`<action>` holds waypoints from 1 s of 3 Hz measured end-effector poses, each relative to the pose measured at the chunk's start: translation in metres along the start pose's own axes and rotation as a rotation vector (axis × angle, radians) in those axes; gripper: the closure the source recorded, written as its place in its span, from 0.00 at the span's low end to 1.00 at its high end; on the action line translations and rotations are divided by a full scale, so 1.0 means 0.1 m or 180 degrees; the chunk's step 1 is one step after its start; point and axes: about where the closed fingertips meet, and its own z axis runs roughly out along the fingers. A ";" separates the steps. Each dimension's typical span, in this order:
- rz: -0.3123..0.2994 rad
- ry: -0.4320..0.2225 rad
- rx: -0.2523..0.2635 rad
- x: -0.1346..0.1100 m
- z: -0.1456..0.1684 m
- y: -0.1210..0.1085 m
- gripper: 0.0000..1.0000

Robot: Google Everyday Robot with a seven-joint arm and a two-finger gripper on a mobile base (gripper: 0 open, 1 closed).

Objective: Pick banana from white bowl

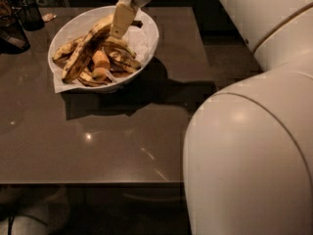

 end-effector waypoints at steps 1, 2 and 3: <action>0.0015 -0.0224 -0.0014 0.01 -0.16 0.07 1.00; 0.0022 -0.0236 -0.0016 0.01 -0.17 0.07 1.00; 0.0064 -0.0251 0.0013 0.01 -0.29 0.23 1.00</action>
Offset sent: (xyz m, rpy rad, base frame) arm -0.0085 -0.0064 0.0116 0.0632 -0.0053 0.0045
